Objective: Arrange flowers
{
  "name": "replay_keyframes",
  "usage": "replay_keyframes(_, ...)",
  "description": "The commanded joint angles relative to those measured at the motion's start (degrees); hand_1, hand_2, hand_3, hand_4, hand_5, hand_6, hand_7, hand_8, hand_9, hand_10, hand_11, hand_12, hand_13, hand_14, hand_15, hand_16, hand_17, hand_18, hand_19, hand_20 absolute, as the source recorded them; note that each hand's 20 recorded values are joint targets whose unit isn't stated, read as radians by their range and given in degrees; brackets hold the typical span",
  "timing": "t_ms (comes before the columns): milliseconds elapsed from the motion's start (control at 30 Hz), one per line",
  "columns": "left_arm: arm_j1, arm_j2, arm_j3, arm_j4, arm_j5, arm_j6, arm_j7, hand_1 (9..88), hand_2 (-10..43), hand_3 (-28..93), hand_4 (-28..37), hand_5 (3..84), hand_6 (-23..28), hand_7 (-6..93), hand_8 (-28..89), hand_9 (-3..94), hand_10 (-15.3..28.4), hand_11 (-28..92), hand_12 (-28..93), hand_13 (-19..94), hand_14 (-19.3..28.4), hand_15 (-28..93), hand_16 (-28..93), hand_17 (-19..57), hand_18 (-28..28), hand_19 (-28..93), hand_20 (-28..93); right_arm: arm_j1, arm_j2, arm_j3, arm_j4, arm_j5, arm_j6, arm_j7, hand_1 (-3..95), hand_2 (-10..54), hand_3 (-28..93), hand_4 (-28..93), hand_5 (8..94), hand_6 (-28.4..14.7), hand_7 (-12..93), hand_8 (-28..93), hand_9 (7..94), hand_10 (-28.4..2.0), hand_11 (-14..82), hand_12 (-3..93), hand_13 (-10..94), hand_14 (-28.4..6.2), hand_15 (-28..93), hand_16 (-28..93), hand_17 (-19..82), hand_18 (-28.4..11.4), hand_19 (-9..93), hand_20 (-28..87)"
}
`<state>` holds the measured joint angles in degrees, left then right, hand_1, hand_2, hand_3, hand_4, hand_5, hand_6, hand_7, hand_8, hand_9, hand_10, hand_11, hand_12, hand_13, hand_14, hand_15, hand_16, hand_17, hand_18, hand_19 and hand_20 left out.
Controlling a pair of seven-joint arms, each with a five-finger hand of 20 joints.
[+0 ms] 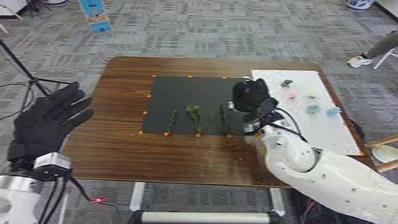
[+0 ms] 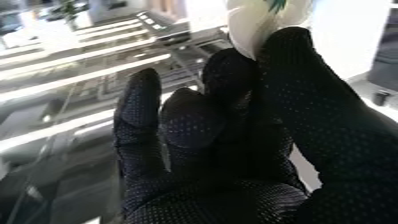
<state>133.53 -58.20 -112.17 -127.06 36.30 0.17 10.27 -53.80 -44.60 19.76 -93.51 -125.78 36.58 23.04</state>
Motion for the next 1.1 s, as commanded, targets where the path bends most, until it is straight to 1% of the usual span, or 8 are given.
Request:
replay_keyframes(33,-4.4,2.24,2.84,1.40,1.81,-0.32,-1.46,22.4,-6.2,72,-28.3,35.4,4.0,20.2,-9,28.5,11.6,22,18,24,13.4,31,2,-9.0,21.5,44,12,11.2,-11.4,-8.5,0.4,2.2,-0.5,-4.1,48.9,-9.5,83,-26,72.9,0.5,42,10,73.1,-9.0,43.3,64.1,66,-9.4,80,42,29,-19.1,77,45)
replay_keyframes(200,-5.9,3.67,3.57,2.32,1.25,-0.39,-2.32,22.3,-6.2,72,-28.3,35.4,4.0,20.2,-9,28.5,11.7,22,18,24,13.5,31,2,-9.0,21.5,44,12,18.2,-14.2,-15.7,-0.1,3.3,1.3,-4.7,48.8,-9.5,83,-26,73.0,0.5,42,10,73.1,-8.8,43.3,64.1,66,-9.2,80,42,29,-19.1,77,45)
replay_keyframes(333,-7.0,5.33,3.51,2.42,1.53,0.18,-1.38,22.4,-6.1,72,-28.3,35.3,3.9,20.2,-9,28.5,11.7,22,18,24,13.8,31,2,-9.0,21.4,44,12,21.6,-16.8,-19.5,0.6,3.5,2.2,-5.1,48.7,-9.5,83,-26,73.0,0.5,42,10,73.2,-8.8,43.3,64.2,66,-9.1,80,42,29,-19.0,77,45)
replay_keyframes(500,-9.5,7.22,3.72,2.74,1.96,-0.88,-1.39,22.4,-6.2,72,-28.3,35.3,3.9,20.1,-9,28.5,11.7,22,18,24,13.7,31,2,-9.1,21.5,44,12,23.8,-20.8,-22.7,5.1,4.3,2.8,-4.5,48.8,-9.5,83,-26,72.9,0.6,42,10,73.3,-8.8,43.2,64.3,66,-9.1,80,42,29,-18.9,76,45)
replay_keyframes(600,-12.7,8.43,5.33,4.16,1.94,-0.56,-1.77,22.4,-6.2,72,-28.3,35.4,3.9,20.2,-9,28.5,11.7,22,18,24,13.7,31,2,-9.1,21.5,44,12,24.3,-23.7,-23.1,10.8,5.5,3.2,-6.4,48.8,-9.5,83,-26,73.0,0.6,42,10,73.3,-8.8,43.2,64.3,66,-9.0,80,42,29,-18.9,76,45)
replay_keyframes(733,-12.9,8.76,5.26,4.12,1.88,-1.03,-1.68,22.4,-6.2,72,-28.3,35.4,3.9,20.3,-9,28.5,11.8,22,18,24,13.7,31,2,-9.1,21.5,44,12,24.9,-26.0,-25.2,14.2,4.2,4.0,-5.1,48.8,-9.5,83,-26,73.0,0.6,42,10,73.3,-8.7,43.2,64.3,66,-8.9,80,42,29,-18.8,76,45)
replay_keyframes(833,-15.0,9.31,6.60,4.95,1.89,-1.10,-2.05,22.4,-6.2,72,-28.3,35.4,3.9,20.3,-10,28.5,11.8,22,18,24,13.6,31,2,-9.1,21.5,44,12,24.1,-27.1,-25.2,17.7,4.4,3.3,-6.5,48.6,-9.5,83,-26,73.0,0.7,42,9,73.2,-8.7,43.2,64.3,66,-8.9,80,42,29,-18.8,76,45)
replay_keyframes(1100,-13.0,8.69,5.84,4.13,1.73,-2.20,-1.41,22.3,-6.2,72,-28.3,35.5,4.0,20.3,-10,28.6,11.7,22,18,24,13.6,31,2,-9.1,21.5,44,12,24.2,-27.6,-30.2,16.9,1.3,0.9,1.5,48.5,-9.5,84,-27,72.8,0.9,43,9,73.2,-8.6,43.2,64.2,66,-8.9,80,42,29,-18.8,76,45)
